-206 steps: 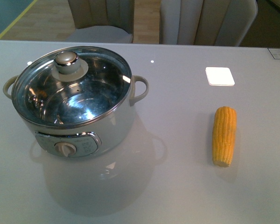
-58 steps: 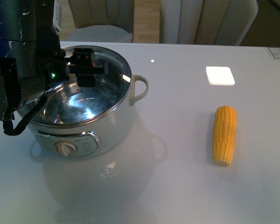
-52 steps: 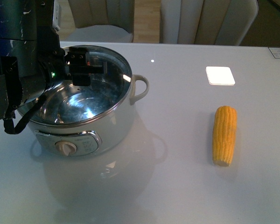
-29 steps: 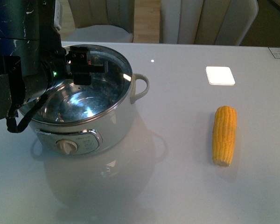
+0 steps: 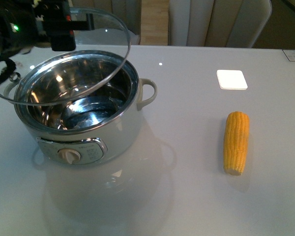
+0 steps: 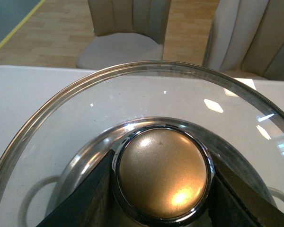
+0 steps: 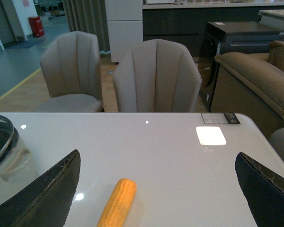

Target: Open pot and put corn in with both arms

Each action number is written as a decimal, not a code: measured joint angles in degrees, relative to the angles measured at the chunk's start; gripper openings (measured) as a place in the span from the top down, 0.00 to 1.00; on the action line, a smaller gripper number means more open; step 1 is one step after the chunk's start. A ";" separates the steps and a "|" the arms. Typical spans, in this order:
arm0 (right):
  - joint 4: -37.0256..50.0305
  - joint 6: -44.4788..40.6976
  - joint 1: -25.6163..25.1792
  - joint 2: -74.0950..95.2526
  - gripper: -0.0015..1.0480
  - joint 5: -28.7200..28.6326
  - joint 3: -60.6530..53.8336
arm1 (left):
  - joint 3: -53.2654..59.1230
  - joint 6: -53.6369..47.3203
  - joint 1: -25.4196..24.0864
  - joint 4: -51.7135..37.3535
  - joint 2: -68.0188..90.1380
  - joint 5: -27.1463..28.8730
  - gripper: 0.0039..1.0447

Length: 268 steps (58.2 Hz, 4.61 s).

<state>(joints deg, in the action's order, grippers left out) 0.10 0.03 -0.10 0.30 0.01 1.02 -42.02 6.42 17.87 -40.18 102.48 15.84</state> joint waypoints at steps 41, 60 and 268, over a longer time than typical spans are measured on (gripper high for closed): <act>0.00 0.00 0.00 0.00 0.08 0.00 0.00 | 16.57 -9.09 -37.09 -26.16 8.61 -9.81 0.57; 0.00 0.00 0.00 0.00 0.08 0.00 0.00 | 11.39 -8.57 -39.85 -33.75 27.67 -12.87 0.57; -0.13 0.09 0.09 -0.13 0.08 0.00 -0.02 | 41.42 -6.58 -18.01 22.73 -85.02 -15.80 0.97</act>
<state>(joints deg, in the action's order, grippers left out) -0.03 0.12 -0.01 0.16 0.01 0.99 -0.60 -0.16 -0.14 -17.45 17.45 0.03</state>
